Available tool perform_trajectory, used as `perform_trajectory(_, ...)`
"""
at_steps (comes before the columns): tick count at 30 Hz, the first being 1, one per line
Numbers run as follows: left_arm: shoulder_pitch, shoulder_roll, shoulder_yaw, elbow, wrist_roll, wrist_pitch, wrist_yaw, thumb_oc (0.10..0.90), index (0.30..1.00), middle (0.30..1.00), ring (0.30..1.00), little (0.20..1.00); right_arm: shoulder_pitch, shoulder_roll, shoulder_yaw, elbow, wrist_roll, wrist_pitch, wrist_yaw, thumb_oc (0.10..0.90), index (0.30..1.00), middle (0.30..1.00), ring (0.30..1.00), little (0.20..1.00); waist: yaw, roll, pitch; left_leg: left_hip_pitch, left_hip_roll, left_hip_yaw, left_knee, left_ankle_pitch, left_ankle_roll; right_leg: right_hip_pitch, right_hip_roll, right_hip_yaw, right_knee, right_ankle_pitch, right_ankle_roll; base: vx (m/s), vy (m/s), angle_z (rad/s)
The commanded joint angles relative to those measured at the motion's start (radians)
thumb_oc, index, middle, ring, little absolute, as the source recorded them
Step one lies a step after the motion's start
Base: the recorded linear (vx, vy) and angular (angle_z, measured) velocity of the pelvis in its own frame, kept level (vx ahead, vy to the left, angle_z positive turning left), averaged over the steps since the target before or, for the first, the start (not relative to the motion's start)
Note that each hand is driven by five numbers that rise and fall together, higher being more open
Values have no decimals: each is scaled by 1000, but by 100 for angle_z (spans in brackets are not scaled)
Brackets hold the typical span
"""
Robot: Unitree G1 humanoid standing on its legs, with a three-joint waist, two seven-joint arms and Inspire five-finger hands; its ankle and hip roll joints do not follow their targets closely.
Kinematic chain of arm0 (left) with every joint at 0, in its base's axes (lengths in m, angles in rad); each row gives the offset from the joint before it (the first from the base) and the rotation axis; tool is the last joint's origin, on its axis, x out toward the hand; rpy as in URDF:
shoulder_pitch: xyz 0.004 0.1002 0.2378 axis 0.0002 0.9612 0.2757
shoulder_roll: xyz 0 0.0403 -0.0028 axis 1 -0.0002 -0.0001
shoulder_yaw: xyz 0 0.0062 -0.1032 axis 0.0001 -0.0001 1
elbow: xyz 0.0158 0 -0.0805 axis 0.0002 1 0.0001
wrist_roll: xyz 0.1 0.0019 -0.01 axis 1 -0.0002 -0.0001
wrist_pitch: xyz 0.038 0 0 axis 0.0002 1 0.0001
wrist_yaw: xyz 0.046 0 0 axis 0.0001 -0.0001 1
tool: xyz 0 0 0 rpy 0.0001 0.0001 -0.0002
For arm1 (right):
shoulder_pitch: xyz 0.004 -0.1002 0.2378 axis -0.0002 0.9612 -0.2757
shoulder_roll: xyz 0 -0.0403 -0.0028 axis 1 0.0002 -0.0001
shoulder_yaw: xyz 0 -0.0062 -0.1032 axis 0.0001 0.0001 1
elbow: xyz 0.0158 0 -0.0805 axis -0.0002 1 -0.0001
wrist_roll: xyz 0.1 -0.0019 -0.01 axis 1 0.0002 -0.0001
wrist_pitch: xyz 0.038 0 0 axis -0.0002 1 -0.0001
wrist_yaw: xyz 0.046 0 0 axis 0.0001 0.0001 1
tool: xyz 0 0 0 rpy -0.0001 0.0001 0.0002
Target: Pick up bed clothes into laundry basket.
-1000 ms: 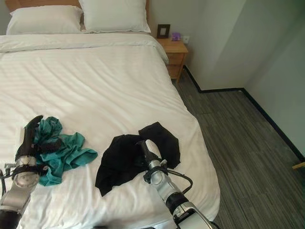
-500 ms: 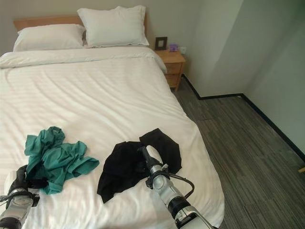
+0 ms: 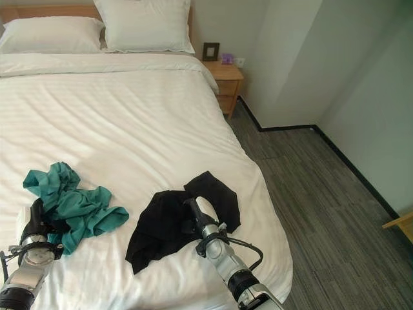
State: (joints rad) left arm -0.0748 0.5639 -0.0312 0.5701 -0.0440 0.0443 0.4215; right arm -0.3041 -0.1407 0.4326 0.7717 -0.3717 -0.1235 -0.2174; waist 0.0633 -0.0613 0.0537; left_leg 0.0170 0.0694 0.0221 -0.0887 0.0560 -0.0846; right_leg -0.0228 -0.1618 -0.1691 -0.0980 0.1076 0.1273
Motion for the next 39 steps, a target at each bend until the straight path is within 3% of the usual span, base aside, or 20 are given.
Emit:
perform_trajectory(1, -150, -10, 52, -22, -19, -99, -16, 800, 900, 900, 900, 900, 174, -171, 8, 144, -42, 173, 47, 400, 300, 300, 300, 300, -56, 62, 56, -12, 49, -38, 1, -53, -33, 56, -3, 19, 11, -87, 54, 0, 0, 0)
perform_trajectory(2, -152, -9, 49, -16, -14, -94, -19, 800, 900, 900, 900, 900, 173, -170, 7, 137, -40, 175, 48, 400, 300, 300, 300, 300, -59, 65, 54, -8, 49, -38, 1, -54, -33, 57, -4, 20, 11, -87, 54, 0, 0, 0)
perform_trajectory(3, -155, -9, 44, -6, -9, -89, -21, 510, 465, 465, 465, 465, 172, -169, 6, 135, -38, 175, 49, 400, 300, 300, 300, 300, -61, 67, 52, -6, 49, -38, 1, -55, -33, 59, -3, 22, 11, -88, 53, 0, 0, 0)
perform_trajectory(4, -163, -18, 30, 36, -4, -79, -30, 400, 300, 300, 300, 300, 170, -165, 7, 134, -32, 176, 46, 400, 300, 300, 300, 300, -67, 70, 49, -3, 48, -38, 1, -56, -33, 61, -3, 24, 11, -89, 52, 0, 0, 0)
perform_trajectory(10, -216, -90, -49, 318, -49, -64, -89, 400, 300, 300, 300, 300, 132, -154, 11, 186, 6, 183, 39, 400, 300, 300, 300, 300, -86, 77, 35, 0, 50, -35, 1, -58, -34, 59, 1, 33, 11, -90, 49, 8, 4, -4)
perform_trajectory(16, -224, -97, -42, 264, -188, -97, -113, 400, 300, 300, 300, 300, 101, -242, -56, -73, 119, 174, 54, 400, 300, 300, 300, 300, -101, 76, 36, 15, 62, -22, 1, -64, -37, 63, 10, 48, 11, -91, 46, 0, 0, 0)
perform_trajectory(18, -192, -52, 10, -36, -226, -165, -53, 400, 300, 300, 300, 300, 75, -349, -132, -317, 175, 113, 10, 400, 300, 300, 300, 300, -101, 60, 49, 50, 75, -3, 5, -64, -25, 54, 34, 101, 11, -83, 43, -65, 26, -11)
perform_trajectory(20, -196, -36, 23, -95, -223, -181, -29, 400, 300, 300, 300, 300, 41, -367, -150, -357, 196, 105, -13, 400, 300, 300, 300, 300, -89, 44, 68, 22, 65, -47, 74, -83, -25, 42, 39, 128, 11, -76, 38, -111, 20, -47)
perform_trajectory(21, -202, -25, 38, -155, -230, -205, -6, 400, 300, 300, 300, 300, -3, -387, -162, -440, 203, 93, -15, 400, 300, 300, 300, 300, -81, 35, 77, 10, 46, -109, 105, -117, -26, 25, 49, 157, 11, -70, 33, -216, 54, -107)
perform_trajectory(22, -175, 7, 105, -288, -215, -230, 21, 400, 300, 300, 300, 300, -67, -444, -211, -612, 211, 63, -11, 400, 300, 300, 300, 300, -50, 15, 74, 19, -88, -337, 150, -184, 18, -18, 65, 263, 11, -23, 40, -176, 128, -137)
perform_trajectory(23, -194, 15, 111, -344, -213, -240, 28, 400, 300, 300, 300, 300, -75, -474, -246, -700, 206, 48, 0, 400, 300, 300, 300, 300, -56, 20, 70, 25, -98, -373, 148, -190, 22, -17, 75, 282, 14, -25, 38, -102, 104, -186)
perform_trajectory(25, -225, 31, 117, -432, -208, -252, 37, 400, 300, 300, 300, 300, -75, -502, -292, -771, 220, 32, -13, 400, 300, 300, 300, 300, -75, 30, 63, 42, -83, -362, 118, -183, 29, -27, 83, 293, 17, -33, 38, -47, 177, -180)
perform_trajectory(27, -261, 60, 124, -620, -163, -274, 71, 400, 300, 300, 300, 300, -48, -530, -402, -913, 241, -14, -55, 400, 300, 300, 300, 300, -118, 26, 40, 90, -54, -285, 57, -156, 45, -51, 68, 309, 59, -6, 64, -90, 293, -110)
perform_trajectory(29, -287, 76, 114, -651, -152, -275, 72, 400, 300, 300, 300, 300, -36, -534, -437, -950, 243, -19, -61, 400, 300, 300, 300, 300, -127, 20, 34, 114, -51, -255, 31, -142, 49, -63, 63, 318, 73, 12, 81, -59, 142, -95)
perform_trajectory(30, -318, 117, 109, -689, -129, -275, 69, 400, 300, 300, 300, 300, -34, -546, -472, -986, 238, -38, -67, 400, 300, 300, 300, 300, -150, 23, 31, 142, -49, -187, 1, -142, 52, -91, 52, 285, 92, 46, 112, -52, 70, -124)
perform_trajectory(31, -320, 117, 108, -689, -129, -274, 69, 400, 300, 300, 300, 300, -33, -546, -474, -987, 237, -37, -66, 400, 300, 300, 300, 300, -145, 23, 33, 144, -48, -182, 1, -144, 53, -92, 54, 289, 92, 46, 112, -114, 82, -134)
perform_trajectory(32, -337, 129, 97, -711, -123, -268, 58, 400, 300, 300, 300, 300, -26, -551, -490, -1002, 236, -43, -70, 400, 300, 300, 300, 300, -140, 28, 41, 151, -43, -146, 1, -146, 51, -105, 41, 232, 105, 49, 116, -170, 47, -126)
perform_trajectory(33, -348, 153, 85, -738, -109, -260, 30, 400, 300, 300, 300, 300, -1, -548, -519, -1029, 233, -48, -66, 400, 300, 300, 300, 300, -134, 51, 56, 155, -28, -78, 1, -141, 50, -105, -3, 31, 135, 20, 91, -220, 45, -117)
perform_trajectory(35, -364, 154, 66, -759, -89, -252, 6, 400, 300, 300, 300, 300, 9, -532, -515, -1044, 226, -52, -58, 400, 300, 300, 300, 300, -133, 70, 61, 160, -8, -7, 2, -144, 50, -81, -35, -102, 158, -18, 73, -195, 20, -128)
perform_trajectory(39, -373, 125, 23, -761, -66, -243, -33, 400, 300, 300, 300, 300, 28, -504, -507, -1060, 220, -54, -38, 400, 300, 300, 300, 300, -128, 76, 61, 165, 3, 90, 8, -144, 61, -45, -75, -180, 197, -34, 65, -146, -35, -136)
